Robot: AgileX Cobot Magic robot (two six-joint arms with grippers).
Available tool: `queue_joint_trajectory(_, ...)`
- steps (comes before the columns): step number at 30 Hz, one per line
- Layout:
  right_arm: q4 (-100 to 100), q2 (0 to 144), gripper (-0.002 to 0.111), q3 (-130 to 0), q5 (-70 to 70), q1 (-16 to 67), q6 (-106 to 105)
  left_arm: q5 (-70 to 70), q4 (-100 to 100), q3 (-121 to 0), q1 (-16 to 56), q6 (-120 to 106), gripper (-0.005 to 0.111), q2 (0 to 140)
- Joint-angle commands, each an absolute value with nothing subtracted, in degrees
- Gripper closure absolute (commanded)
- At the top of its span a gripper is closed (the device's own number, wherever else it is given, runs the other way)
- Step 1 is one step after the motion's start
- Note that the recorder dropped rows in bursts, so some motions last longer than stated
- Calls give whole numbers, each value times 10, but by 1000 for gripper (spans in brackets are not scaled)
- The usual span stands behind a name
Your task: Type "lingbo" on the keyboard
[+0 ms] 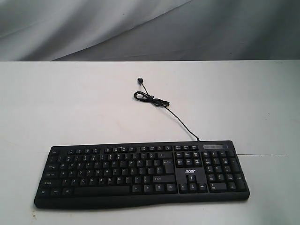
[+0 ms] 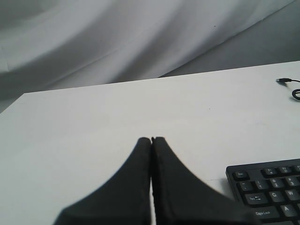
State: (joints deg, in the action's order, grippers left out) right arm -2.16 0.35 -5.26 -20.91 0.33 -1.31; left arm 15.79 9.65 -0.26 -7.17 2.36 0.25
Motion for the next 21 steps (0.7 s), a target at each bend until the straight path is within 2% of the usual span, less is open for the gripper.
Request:
queue_joint_trajectory(1, -17, 0, 108, -13, -208, 1, -12, 152, 95, 0, -67, 26, 107, 0)
queue_joint_trajectory(21, -8, 0, 108, 0, -190, 1, -12, 152, 95, 0, -67, 26, 107, 0)
